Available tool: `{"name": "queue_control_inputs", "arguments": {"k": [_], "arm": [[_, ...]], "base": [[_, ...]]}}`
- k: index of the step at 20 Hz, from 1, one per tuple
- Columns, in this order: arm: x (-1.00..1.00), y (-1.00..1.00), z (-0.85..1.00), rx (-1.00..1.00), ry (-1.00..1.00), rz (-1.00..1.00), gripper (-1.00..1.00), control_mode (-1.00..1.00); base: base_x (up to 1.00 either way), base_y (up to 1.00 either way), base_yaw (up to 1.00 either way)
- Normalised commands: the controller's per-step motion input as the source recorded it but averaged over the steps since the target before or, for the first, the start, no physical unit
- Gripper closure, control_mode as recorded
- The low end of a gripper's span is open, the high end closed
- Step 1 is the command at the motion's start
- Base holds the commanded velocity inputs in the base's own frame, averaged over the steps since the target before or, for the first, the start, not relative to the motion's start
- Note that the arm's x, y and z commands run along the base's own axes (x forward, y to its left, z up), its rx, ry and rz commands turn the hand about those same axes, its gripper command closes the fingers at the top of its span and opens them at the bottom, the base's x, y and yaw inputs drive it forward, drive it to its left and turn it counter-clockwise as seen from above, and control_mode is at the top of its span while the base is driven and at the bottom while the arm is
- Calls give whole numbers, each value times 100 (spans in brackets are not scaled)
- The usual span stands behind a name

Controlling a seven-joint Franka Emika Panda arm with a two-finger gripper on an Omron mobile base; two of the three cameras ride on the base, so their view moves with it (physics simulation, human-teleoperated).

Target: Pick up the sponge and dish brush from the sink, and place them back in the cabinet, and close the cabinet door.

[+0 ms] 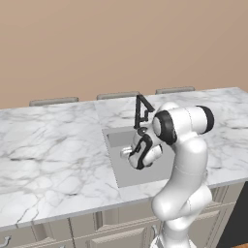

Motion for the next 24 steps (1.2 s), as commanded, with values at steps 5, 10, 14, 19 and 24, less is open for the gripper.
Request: {"name": "queue_control_inputs", "arguments": {"k": [5, 10, 14, 19, 24], "arm": [[-14, 0, 9, 0, 0, 0, 100, -100], [-10, 0, 19, 0, 0, 0, 100, -100], [-10, 0, 21, 0, -1, 0, 100, -100], [-9, 0, 17, 0, 0, 0, 100, -100], [-9, 0, 17, 0, -2, 0, 100, -100]], "base": [[0, 0, 0], [0, 0, 0], [0, 0, 0], [0, 0, 0], [0, 0, 0]]}}
